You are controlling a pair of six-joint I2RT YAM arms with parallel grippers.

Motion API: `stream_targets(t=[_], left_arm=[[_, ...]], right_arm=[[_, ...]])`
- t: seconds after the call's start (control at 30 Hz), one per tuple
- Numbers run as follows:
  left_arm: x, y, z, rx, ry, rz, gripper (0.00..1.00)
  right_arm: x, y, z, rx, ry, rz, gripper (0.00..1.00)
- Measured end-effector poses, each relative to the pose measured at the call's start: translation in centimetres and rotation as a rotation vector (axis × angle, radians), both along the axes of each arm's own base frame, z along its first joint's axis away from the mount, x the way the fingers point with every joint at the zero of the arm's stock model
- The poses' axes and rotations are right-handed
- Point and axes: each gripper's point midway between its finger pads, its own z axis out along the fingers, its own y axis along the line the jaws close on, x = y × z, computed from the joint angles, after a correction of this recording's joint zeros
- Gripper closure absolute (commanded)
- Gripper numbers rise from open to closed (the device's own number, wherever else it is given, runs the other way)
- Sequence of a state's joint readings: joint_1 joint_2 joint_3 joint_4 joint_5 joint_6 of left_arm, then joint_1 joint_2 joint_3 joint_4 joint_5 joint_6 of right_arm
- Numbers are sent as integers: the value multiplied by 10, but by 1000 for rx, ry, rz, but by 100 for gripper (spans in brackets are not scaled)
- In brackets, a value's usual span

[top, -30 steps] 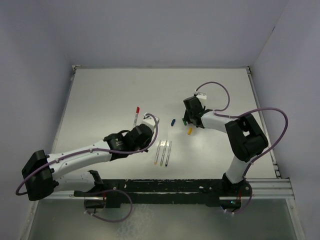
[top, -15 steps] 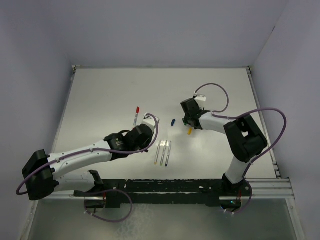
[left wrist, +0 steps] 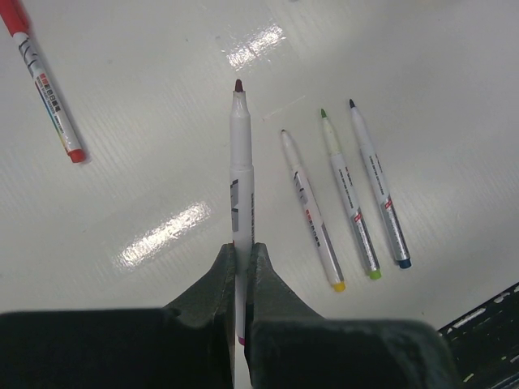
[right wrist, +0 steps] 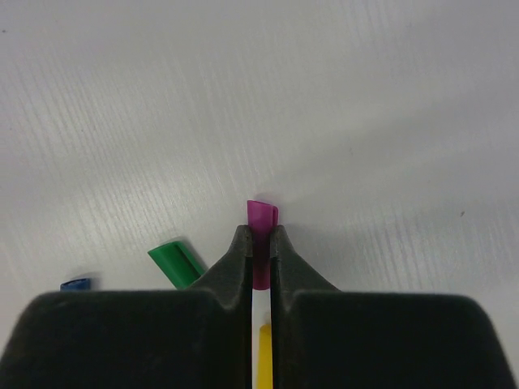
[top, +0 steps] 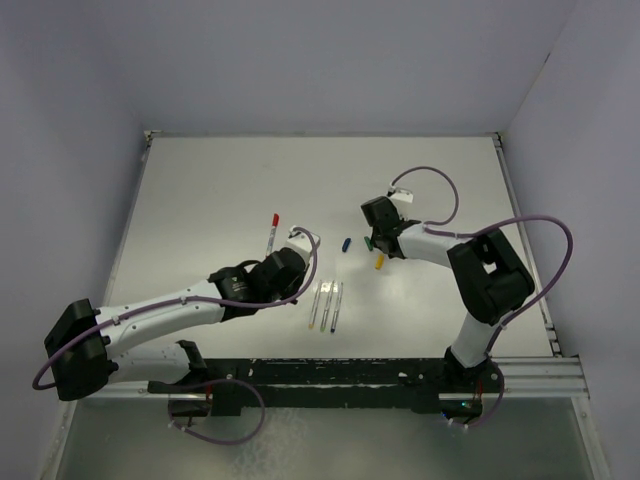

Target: Insert the pens into the pen caps

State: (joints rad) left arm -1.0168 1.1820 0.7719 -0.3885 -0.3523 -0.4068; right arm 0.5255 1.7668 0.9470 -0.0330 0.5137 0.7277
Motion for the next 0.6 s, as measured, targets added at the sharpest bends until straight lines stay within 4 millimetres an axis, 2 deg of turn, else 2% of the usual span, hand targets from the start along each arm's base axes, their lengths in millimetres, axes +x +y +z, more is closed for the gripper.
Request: stream_targets(t=[0.47,0.53,0.6], left_arm=[[3,-2,-4,-1,-14,-3,100],[4,-1,-5,1,-23,0,100],[5,1,-3,-3,-39,0,100]], right_arm=[[3,9,7,11,-13,95,100],[4,10,16,11,-28,118,100],[8,13,33,22,-70,142,100]])
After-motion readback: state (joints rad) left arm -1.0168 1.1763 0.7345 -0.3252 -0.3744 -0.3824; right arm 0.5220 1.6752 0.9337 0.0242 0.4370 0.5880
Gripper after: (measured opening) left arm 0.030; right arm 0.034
